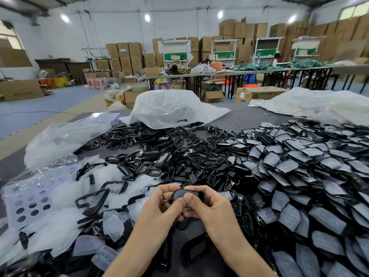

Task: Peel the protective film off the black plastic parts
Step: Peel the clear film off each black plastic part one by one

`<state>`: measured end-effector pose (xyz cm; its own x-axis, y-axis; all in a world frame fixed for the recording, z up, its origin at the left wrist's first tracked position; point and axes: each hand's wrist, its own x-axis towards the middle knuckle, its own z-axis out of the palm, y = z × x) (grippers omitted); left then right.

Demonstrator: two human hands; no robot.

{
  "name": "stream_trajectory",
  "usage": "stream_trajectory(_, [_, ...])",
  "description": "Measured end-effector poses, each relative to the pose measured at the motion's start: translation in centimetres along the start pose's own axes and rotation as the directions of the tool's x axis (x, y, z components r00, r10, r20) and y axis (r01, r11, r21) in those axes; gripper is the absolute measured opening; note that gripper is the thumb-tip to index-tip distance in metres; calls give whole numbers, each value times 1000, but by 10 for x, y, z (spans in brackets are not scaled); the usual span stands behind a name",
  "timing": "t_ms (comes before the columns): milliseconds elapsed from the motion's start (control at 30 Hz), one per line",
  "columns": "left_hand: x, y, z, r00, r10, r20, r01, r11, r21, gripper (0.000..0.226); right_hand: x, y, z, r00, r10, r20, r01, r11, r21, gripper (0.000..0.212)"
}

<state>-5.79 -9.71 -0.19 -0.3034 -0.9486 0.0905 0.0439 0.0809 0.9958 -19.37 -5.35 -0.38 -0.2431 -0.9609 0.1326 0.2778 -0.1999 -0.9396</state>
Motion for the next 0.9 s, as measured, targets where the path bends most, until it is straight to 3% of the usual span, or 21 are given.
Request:
stream_trajectory(100, [-2,5,-3,999,34,33,-34,999,-5,25,3,0,-2,1000,-14,-24,14,1000,14,24])
stream_trajectory(233, [-6,6,-2,979,206,-9,-193,931,311,27,5,5,-4,999,-11,-45,10,999,-32,12])
stream_trajectory(333, [-8,6,1,959,281,-40,-241,879,412,22,3,8,-5,999,-17,-41,14,996,-82,11])
stream_trajectory(633, [-14,5,12,949,313,-32,-276,878,391,31,0,2,-4,998,-63,13,64,977,-201,10])
stream_trajectory(900, [-11,5,11,977,212,-31,-191,925,327,18,0,1,-5,998,-26,51,38,970,-241,17])
